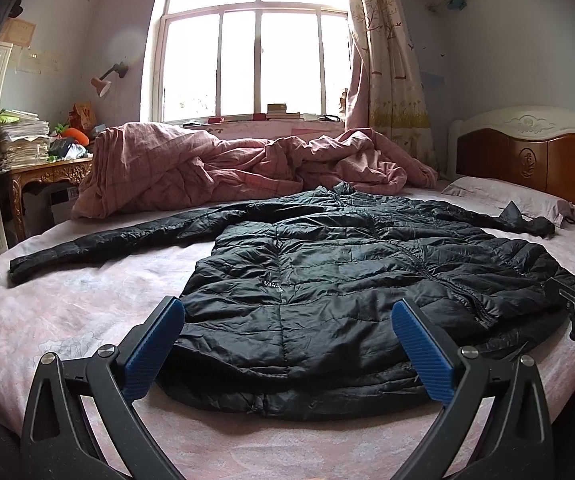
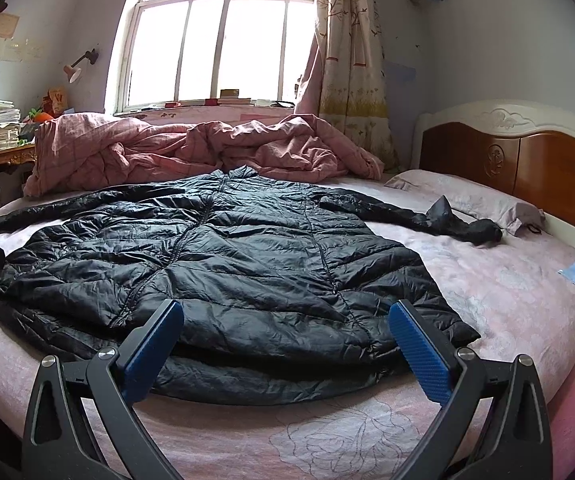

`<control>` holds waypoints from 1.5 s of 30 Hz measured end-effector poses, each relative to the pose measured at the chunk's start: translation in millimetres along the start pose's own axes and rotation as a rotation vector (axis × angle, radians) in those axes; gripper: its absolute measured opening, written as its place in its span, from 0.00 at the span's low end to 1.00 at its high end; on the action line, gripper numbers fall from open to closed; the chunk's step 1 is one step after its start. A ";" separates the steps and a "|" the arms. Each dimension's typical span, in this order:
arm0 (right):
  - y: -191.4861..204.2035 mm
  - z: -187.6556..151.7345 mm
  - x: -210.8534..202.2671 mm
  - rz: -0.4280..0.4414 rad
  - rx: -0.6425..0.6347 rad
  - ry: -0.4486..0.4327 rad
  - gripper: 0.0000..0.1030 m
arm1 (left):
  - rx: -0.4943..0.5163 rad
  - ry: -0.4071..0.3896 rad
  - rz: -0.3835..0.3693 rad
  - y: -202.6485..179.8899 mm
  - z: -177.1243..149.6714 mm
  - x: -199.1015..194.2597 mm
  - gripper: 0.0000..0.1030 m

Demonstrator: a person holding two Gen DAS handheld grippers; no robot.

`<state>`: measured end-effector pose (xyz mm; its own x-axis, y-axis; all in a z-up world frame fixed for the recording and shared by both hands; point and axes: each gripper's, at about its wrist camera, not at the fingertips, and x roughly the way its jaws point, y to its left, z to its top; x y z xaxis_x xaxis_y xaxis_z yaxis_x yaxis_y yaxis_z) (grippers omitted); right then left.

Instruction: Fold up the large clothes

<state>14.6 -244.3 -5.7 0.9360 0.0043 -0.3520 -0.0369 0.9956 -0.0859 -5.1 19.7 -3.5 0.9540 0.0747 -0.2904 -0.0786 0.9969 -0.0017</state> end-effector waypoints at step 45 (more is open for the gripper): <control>-5.7 0.1 -4.2 0.006 0.007 -0.008 1.00 | -0.018 -0.073 0.048 6.5 3.1 -12.1 1.00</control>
<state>10.9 -249.9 -3.7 0.9385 0.0105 -0.3452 -0.0396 0.9962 -0.0773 -16.3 25.4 3.0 0.9674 0.1247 -0.2205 -0.1294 0.9916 -0.0068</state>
